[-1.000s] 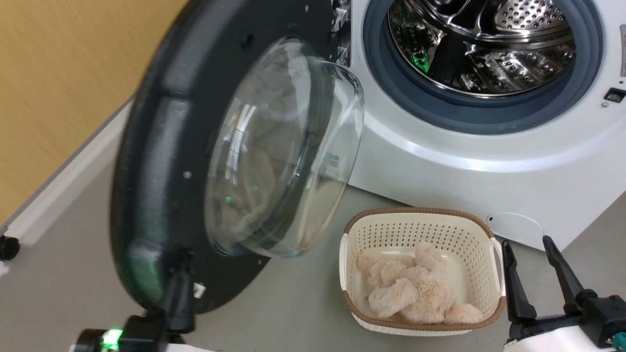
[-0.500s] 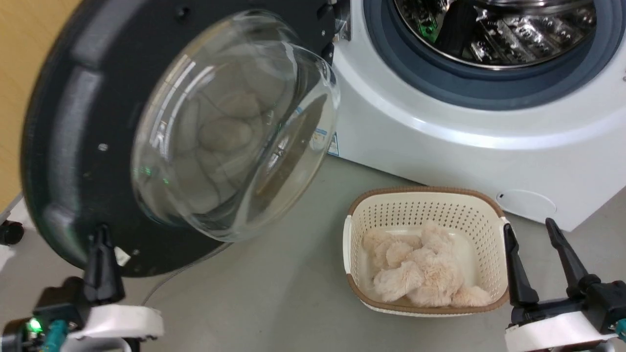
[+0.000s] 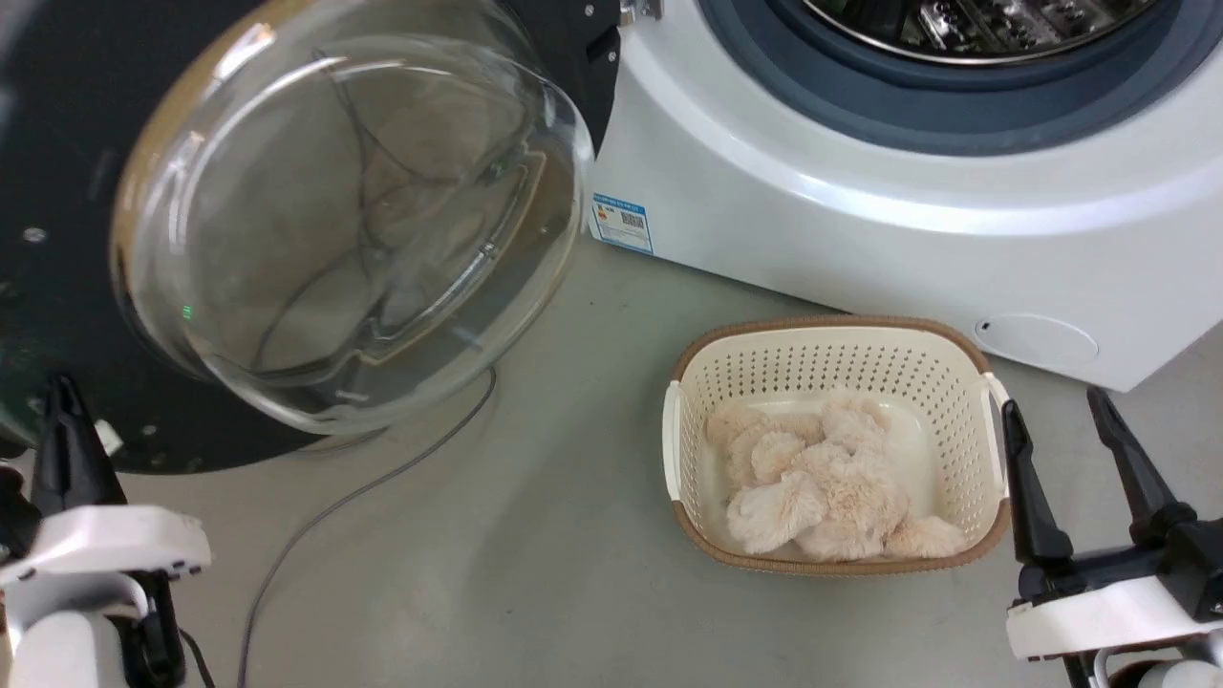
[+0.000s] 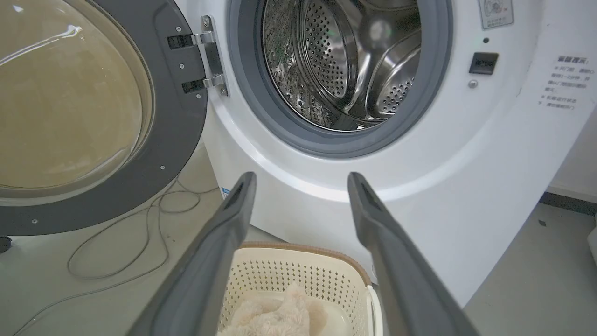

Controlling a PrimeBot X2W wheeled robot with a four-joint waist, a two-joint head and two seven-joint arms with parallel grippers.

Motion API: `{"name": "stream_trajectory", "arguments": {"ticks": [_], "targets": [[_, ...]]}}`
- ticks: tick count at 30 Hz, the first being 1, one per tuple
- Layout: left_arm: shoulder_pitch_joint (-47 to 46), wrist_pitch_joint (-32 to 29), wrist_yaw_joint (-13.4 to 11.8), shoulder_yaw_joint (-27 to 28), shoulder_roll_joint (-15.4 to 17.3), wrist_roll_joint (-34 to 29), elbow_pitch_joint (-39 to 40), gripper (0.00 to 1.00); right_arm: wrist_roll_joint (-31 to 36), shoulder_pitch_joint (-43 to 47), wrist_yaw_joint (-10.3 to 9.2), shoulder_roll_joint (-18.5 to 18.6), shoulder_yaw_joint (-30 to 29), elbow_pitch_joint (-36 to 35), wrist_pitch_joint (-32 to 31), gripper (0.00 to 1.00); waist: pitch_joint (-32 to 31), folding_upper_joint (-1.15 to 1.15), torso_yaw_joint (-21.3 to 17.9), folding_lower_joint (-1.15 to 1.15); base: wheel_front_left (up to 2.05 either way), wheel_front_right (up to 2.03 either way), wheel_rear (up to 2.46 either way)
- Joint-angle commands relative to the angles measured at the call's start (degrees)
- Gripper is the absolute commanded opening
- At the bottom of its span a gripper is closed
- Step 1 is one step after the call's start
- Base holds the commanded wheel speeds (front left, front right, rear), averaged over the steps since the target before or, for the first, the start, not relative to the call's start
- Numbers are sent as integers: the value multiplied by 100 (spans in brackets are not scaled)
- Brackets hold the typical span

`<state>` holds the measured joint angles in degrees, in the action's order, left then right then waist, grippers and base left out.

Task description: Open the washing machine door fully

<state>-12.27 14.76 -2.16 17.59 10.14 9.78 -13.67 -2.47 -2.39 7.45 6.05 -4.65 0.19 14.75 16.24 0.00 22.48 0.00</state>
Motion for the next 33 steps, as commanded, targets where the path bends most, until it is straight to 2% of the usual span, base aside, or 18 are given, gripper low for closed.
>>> {"name": "stream_trajectory", "arguments": {"ticks": [1,23,33], "targets": [[-194,24,5,69,44,-15,-86,0,28,-108,3,56,4,-28,25,100,70,0,-33,0,0,0,0],[-1914,24,230,854,883,-28,-1860,0,92,-317,3,186,-64,-114,25,100,541,0,-312,0,0,0,0],[-2154,24,365,1054,1105,-144,-2349,0,105,-342,3,124,-101,-107,25,100,476,0,-458,0,0,0,0]]}}
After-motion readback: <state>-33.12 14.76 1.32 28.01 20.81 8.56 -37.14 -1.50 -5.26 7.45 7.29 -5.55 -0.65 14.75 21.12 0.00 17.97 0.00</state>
